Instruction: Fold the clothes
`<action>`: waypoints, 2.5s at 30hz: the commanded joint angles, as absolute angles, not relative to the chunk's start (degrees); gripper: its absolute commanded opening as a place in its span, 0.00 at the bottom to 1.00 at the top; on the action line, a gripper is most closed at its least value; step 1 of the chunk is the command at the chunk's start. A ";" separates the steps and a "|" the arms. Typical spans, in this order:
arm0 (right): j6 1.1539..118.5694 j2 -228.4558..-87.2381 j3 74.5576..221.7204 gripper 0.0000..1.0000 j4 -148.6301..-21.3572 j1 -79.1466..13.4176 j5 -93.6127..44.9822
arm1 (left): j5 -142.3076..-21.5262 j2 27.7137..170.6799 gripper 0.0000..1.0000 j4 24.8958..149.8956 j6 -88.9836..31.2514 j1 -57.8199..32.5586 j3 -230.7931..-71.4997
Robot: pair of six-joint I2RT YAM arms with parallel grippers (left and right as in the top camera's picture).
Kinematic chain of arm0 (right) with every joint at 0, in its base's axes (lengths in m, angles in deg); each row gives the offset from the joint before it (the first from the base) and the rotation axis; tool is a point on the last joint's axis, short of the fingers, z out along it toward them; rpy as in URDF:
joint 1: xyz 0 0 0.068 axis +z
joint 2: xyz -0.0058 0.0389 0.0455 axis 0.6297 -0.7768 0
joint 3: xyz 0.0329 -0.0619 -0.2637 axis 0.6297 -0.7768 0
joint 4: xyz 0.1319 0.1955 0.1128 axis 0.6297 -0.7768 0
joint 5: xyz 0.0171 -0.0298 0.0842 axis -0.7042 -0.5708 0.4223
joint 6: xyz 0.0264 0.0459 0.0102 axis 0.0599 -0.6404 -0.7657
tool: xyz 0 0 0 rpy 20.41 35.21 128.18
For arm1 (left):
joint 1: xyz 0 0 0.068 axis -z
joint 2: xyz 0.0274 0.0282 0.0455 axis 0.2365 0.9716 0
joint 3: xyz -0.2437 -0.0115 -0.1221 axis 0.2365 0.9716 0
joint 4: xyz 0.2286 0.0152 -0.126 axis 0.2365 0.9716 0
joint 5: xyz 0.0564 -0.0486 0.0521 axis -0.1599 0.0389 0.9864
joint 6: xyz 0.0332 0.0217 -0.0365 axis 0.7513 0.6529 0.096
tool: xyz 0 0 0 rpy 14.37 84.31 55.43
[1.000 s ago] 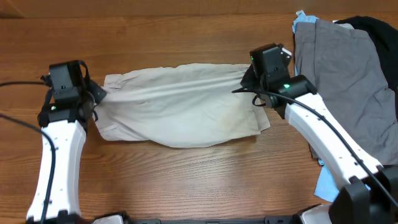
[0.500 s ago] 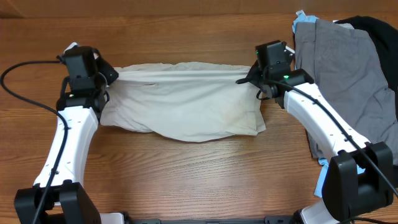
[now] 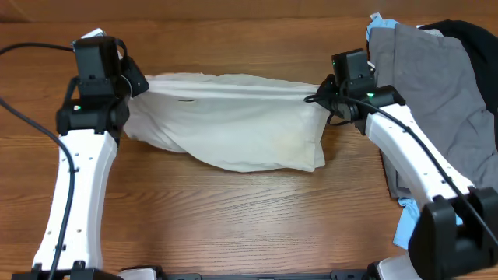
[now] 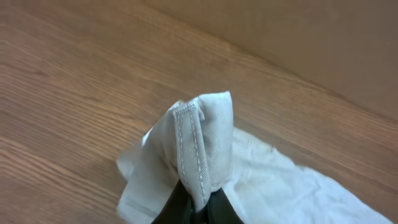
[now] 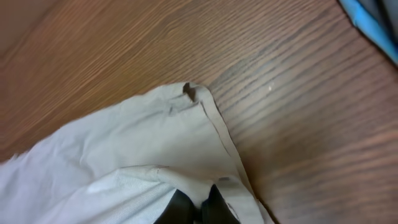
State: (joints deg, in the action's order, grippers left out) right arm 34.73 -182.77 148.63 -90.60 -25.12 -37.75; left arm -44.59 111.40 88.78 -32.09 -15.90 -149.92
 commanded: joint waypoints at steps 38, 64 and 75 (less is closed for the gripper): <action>43.82 -148.66 151.28 0.04 -118.97 -25.92 -35.23 | -40.32 87.75 0.04 118.90 -28.68 -15.53 -154.69; 47.25 -184.04 151.28 0.04 -91.63 -25.92 -35.21 | -34.40 123.58 0.04 104.52 -32.51 -15.64 -154.69; 50.24 -191.85 151.28 0.04 -80.17 -25.92 -35.21 | -34.40 132.76 0.07 101.18 -34.04 -15.64 -154.69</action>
